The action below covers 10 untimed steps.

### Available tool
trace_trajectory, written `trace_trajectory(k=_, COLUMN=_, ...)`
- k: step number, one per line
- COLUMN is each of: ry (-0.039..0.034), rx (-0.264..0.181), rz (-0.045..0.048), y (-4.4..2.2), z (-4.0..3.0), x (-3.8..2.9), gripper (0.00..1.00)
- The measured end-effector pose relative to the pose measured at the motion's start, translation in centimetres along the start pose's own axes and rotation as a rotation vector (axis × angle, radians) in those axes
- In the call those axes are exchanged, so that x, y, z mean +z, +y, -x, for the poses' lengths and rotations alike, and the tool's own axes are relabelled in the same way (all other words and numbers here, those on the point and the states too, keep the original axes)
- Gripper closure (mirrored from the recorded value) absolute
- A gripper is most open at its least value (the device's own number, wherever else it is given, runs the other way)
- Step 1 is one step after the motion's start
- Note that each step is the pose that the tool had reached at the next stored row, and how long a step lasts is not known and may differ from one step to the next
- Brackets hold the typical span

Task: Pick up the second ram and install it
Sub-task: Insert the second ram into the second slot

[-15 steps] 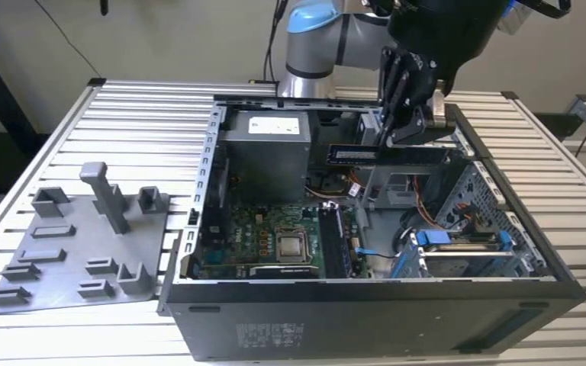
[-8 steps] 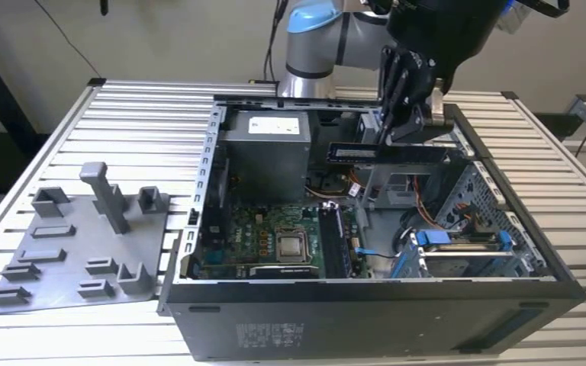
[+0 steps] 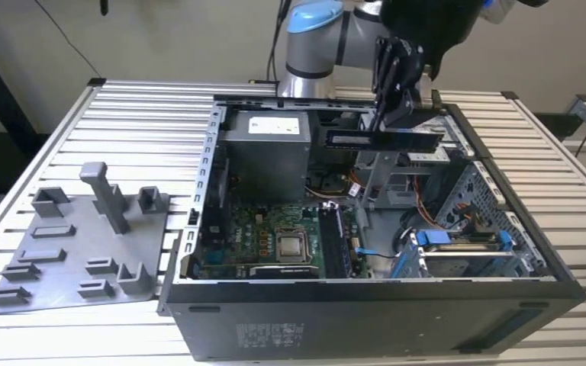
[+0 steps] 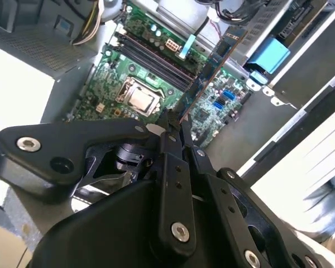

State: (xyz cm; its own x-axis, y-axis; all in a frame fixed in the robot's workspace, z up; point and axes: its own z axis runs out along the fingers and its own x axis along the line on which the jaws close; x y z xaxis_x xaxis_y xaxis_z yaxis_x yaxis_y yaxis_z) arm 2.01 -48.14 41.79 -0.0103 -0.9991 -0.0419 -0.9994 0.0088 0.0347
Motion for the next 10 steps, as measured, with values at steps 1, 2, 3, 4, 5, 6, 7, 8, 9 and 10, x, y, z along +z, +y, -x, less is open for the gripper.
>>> trace_trajectory(k=1, ry=0.0002, rx=0.0, rz=0.0, y=0.0, z=0.32, x=0.02, gripper=0.86)
trace_trajectory(k=2, ry=0.0, rx=0.0, rz=0.0, y=0.01, z=0.63, x=0.04, gripper=0.86)
trace_trajectory(k=3, ry=0.0001, rx=0.0, rz=0.0001, y=0.01, z=0.94, x=0.07, gripper=0.86)
trace_trajectory(k=4, ry=0.0, rx=0.0, rz=0.0, y=0.02, z=1.19, x=0.09, gripper=0.86)
trace_trajectory(k=5, ry=0.0001, rx=0.0, rz=0.0, y=0.02, z=1.42, x=0.11, gripper=0.86)
trace_trajectory(k=6, ry=0.0001, rx=0.0, rz=0.0, y=0.02, z=1.63, x=0.12, gripper=0.86)
trace_trajectory(k=7, ry=0.0001, rx=0.0, rz=0.0001, y=0.02, z=1.79, x=0.14, gripper=0.86)
trace_trajectory(k=8, ry=0.0, rx=0.0, rz=0.0, y=0.02, z=1.94, x=0.16, gripper=0.86)
trace_trajectory(k=9, ry=0.0001, rx=0.0, rz=0.0, y=0.02, z=2.06, x=0.17, gripper=0.86)
trace_trajectory(k=10, ry=0.0001, rx=0.0, rz=0.0, y=0.03, z=2.18, x=0.18, gripper=0.86)
